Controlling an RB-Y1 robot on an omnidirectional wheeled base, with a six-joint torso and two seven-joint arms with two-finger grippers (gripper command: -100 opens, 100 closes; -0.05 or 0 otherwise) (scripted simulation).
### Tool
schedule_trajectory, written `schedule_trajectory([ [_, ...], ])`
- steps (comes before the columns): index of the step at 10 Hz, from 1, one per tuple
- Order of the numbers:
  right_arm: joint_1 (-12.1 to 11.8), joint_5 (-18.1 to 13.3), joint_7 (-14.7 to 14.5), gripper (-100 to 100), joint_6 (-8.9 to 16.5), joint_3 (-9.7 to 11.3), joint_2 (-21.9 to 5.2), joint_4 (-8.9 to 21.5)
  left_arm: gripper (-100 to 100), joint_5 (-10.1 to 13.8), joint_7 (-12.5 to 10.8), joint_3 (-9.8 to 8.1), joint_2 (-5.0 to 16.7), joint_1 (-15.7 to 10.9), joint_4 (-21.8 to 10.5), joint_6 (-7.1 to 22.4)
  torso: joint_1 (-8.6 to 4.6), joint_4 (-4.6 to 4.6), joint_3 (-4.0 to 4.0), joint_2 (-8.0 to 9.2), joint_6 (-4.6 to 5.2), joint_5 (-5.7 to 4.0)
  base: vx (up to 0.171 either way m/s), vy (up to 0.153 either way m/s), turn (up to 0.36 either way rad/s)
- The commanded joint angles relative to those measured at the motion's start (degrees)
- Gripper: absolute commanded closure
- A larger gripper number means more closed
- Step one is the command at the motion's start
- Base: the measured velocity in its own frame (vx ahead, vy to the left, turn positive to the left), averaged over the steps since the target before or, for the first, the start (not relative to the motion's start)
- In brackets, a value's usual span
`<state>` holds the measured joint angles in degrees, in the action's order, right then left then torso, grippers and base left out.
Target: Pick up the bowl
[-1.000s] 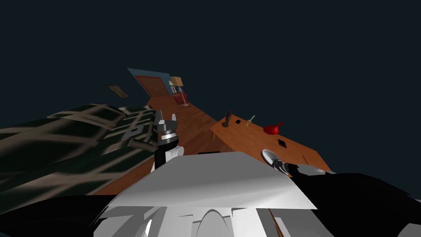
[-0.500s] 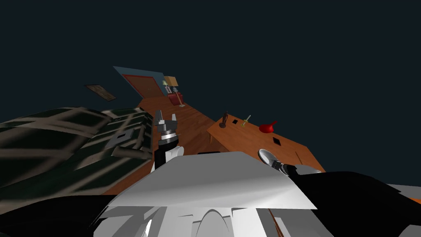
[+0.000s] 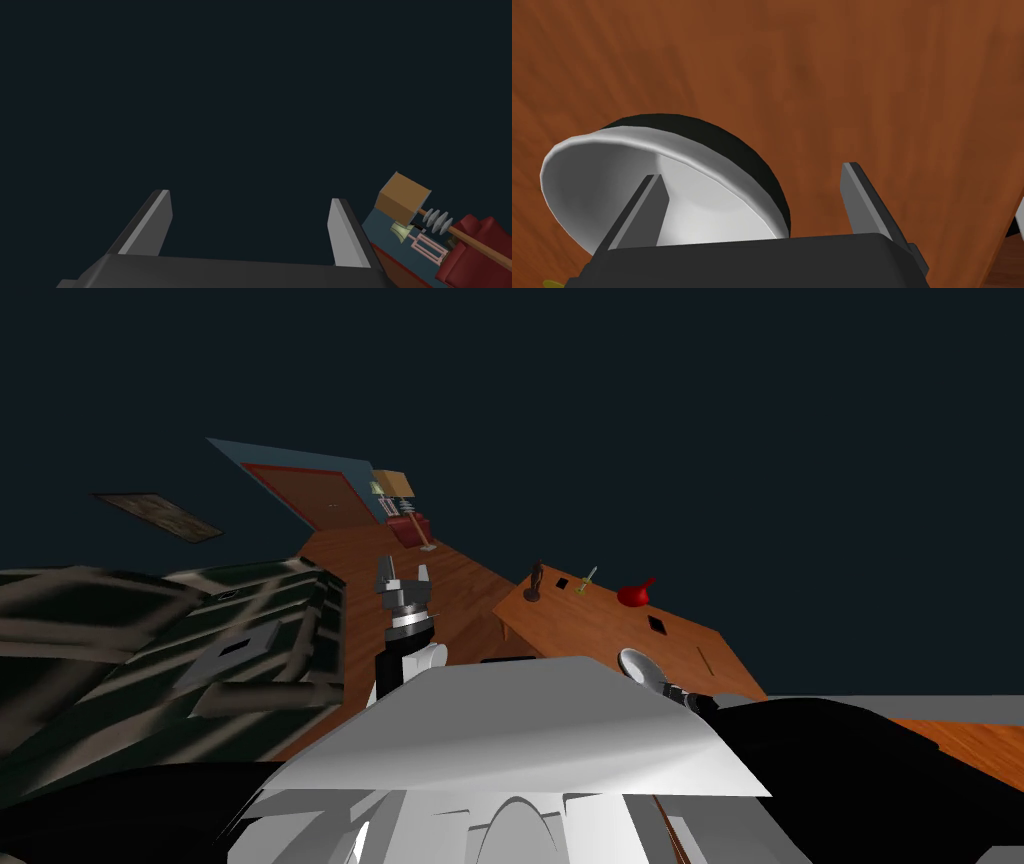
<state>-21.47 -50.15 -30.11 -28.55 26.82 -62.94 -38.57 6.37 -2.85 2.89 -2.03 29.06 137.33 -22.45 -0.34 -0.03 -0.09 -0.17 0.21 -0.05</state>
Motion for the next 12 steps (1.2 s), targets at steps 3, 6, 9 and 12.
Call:
schedule_trajectory([
  [3,-4.39,-3.46,-0.49,-100,4.6,0.11,-0.19,-5.01,0,0.0,0.0,0.0,0.0,0.01,0.0,0.0,-0.47,-0.14,-0.22,-0.33,0.09,-0.2,0.193,-0.105,-0.292],
  [6,-4.39,-3.46,-0.49,-100,5.04,0.11,-0.19,-9.02,0,0.0,0.0,0.02,-0.01,-0.03,-0.01,0.0,-0.24,0.0,0.12,0.31,-0.02,-0.17,0.017,-0.018,0.018],
  [9,-8.11,-5.88,0.05,-100,8.91,0.45,-0.89,-13.41,0,0.0,0.0,0.0,0.0,0.0,0.0,0.0,-0.44,-0.03,0.04,0.11,0.11,-0.18,0.099,-0.06,-0.203],
  [12,-8.11,-5.88,0.05,-100,8.94,0.45,-0.89,-16.62,0,0.0,0.0,0.02,-0.01,-0.03,-0.01,0.01,-0.21,0.0,0.12,0.3,-0.03,-0.16,0.029,-0.008,0.006],
])
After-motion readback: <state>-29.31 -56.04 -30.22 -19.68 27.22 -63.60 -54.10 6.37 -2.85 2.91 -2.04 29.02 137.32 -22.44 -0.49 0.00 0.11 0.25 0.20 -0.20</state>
